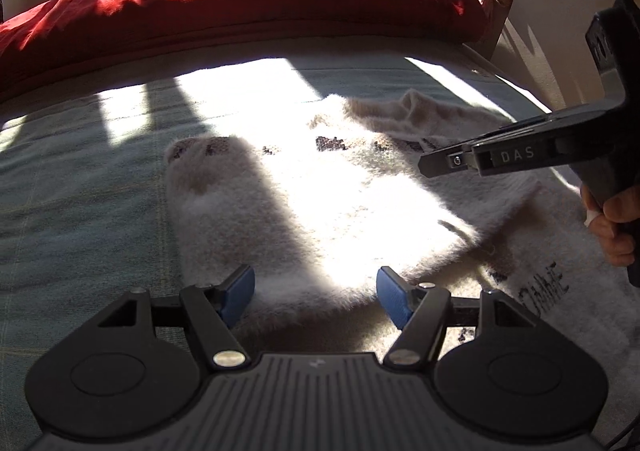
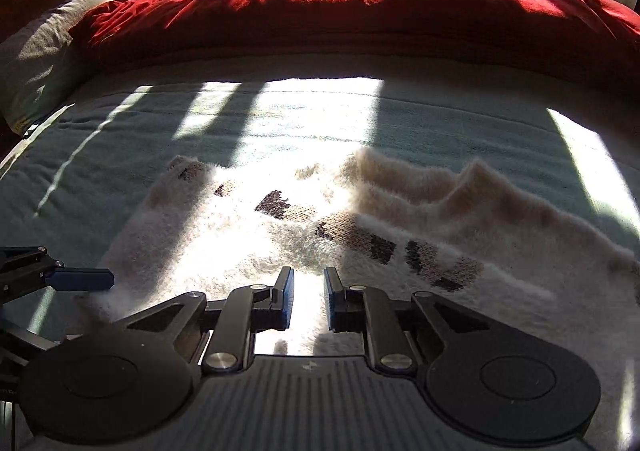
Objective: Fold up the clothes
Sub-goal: 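Raise both open tools above the sweater, viewing it whole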
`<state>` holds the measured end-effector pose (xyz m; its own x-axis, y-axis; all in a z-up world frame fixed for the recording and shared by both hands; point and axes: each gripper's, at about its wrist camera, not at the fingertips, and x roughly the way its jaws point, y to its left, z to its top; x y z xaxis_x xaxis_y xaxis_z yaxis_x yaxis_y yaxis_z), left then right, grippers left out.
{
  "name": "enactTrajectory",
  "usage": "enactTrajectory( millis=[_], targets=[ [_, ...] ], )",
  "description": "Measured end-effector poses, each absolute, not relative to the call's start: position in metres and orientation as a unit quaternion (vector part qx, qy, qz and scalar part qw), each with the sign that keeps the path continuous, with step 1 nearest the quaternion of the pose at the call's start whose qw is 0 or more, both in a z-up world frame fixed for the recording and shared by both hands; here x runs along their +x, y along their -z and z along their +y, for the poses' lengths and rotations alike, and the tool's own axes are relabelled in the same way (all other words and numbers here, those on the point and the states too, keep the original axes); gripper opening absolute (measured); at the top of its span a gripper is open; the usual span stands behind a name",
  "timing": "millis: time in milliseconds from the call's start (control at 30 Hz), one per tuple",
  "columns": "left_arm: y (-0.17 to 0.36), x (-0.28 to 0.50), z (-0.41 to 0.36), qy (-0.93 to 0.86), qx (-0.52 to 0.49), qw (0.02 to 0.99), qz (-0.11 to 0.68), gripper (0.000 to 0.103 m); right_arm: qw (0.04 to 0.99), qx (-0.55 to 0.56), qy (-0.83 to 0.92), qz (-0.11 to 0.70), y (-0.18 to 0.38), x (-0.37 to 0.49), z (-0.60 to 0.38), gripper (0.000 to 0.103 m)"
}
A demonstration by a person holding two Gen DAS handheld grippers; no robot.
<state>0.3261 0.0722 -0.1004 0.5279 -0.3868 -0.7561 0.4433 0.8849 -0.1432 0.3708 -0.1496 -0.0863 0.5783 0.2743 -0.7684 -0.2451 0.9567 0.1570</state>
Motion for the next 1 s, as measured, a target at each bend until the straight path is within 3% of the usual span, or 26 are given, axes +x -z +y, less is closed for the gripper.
enactTrajectory(
  millis=[133, 567, 1000],
  targets=[
    [0.087, 0.294, 0.063, 0.251, 0.044, 0.866, 0.430, 0.067, 0.885, 0.006, -0.144, 0.442, 0.075, 0.327, -0.170, 0.030],
    [0.124, 0.199, 0.043, 0.215, 0.094, 0.851, 0.471, 0.069, 0.871, 0.038, -0.081, 0.483, 0.120, 0.200, -0.226, 0.039],
    [0.115, 0.124, 0.051, 0.196, 0.118, 0.843, 0.487, 0.072, 0.847, 0.041, -0.093, 0.521, 0.118, 0.107, -0.250, 0.061]
  ],
)
